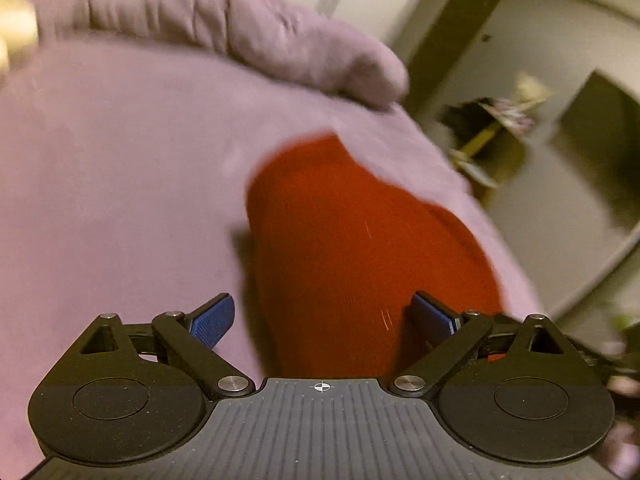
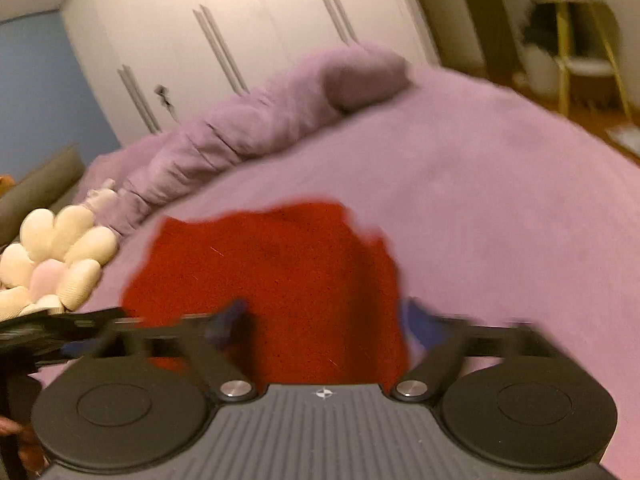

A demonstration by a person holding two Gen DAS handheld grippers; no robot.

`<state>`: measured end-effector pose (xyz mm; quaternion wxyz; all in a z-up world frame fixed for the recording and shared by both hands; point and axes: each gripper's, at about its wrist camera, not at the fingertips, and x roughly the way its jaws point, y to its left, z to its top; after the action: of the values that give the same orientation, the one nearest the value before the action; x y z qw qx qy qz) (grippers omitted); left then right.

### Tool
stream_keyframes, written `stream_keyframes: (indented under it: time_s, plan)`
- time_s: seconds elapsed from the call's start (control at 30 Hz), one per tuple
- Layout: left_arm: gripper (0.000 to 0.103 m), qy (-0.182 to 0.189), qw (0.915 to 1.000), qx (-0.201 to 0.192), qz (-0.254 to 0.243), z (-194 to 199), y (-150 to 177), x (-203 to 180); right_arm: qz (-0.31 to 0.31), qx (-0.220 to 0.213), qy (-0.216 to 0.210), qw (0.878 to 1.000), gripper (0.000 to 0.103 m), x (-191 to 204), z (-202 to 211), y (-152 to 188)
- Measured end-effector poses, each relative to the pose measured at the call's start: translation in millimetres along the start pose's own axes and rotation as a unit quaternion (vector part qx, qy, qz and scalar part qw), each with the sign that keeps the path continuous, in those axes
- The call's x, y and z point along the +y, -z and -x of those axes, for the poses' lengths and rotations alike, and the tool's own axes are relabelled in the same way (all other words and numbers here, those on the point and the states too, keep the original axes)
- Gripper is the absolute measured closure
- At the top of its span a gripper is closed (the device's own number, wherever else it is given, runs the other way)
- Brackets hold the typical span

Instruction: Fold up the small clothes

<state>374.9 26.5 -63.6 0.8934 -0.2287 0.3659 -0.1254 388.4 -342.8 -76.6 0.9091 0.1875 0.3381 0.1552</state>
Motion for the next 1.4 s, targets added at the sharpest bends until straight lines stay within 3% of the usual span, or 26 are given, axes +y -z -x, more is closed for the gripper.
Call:
stream_keyframes:
  time_s: [0.1, 0.27, 0.37, 0.57, 0.73, 0.83, 0.93, 1.03, 1.07, 1.1, 1.17, 1.23, 1.27, 1.37, 1.4]
  plan:
    - [0.005, 0.063, 0.9944, 0.020, 0.083, -5, 14, 27, -0.100, 0.051, -0.053, 0.992, 0.009, -35, 2, 20]
    - [0.006, 0.134, 0.9712, 0.064, 0.187, -39, 15, 45, -0.154, 0.077, -0.116, 0.978, 0.020, -44, -14, 16]
    - [0.007, 0.138, 0.9684, 0.067, 0.197, -52, 15, 49, -0.161, 0.090, -0.133, 0.974, 0.025, -42, -32, 15]
    - [0.028, 0.156, 0.9664, 0.051, 0.198, -44, 18, 50, -0.216, 0.096, -0.166, 0.957, 0.042, -35, -41, 26]
    - [0.033, 0.166, 0.9679, 0.040, 0.185, -7, 19, 50, -0.231, 0.113, -0.193, 0.947, 0.042, -8, -33, 39]
    - [0.033, 0.139, 0.9759, 0.026, 0.166, 37, 22, 50, -0.229, 0.148, -0.219, 0.937, 0.042, 21, -31, 57]
    - [0.029, 0.076, 0.9851, 0.011, 0.154, 85, 37, 58, -0.203, 0.186, -0.242, 0.930, 0.042, 51, -26, 80]
    - [0.029, -0.007, 0.9911, 0.010, 0.133, 120, 57, 64, -0.140, 0.192, -0.195, 0.952, 0.034, 79, -10, 95]
    - [0.029, -0.015, 0.9916, 0.003, 0.129, 134, 61, 67, -0.114, 0.184, -0.165, 0.962, 0.028, 85, 0, 93]
    - [0.028, -0.021, 0.9920, -0.004, 0.125, 143, 60, 67, -0.090, 0.168, -0.138, 0.972, 0.024, 90, 11, 89]
    - [0.026, -0.069, 0.9924, -0.024, 0.099, 164, 56, 59, -0.029, 0.105, -0.057, 0.992, 0.024, 105, 41, 77]
    - [0.018, -0.095, 0.9930, -0.040, 0.058, 171, 48, 42, 0.004, 0.059, -0.018, 0.998, 0.024, 120, 61, 69]
    - [0.018, -0.099, 0.9935, -0.046, 0.033, 171, 44, 33, 0.016, 0.049, -0.018, 0.999, 0.027, 131, 67, 66]
    - [0.018, -0.123, 0.9910, -0.049, -0.018, 155, 36, 9, 0.067, 0.056, -0.023, 0.996, 0.058, 171, 59, 65]
    - [0.018, -0.136, 0.9891, -0.045, -0.034, 148, 36, 1, 0.089, 0.060, -0.013, 0.994, 0.062, 184, 54, 68]
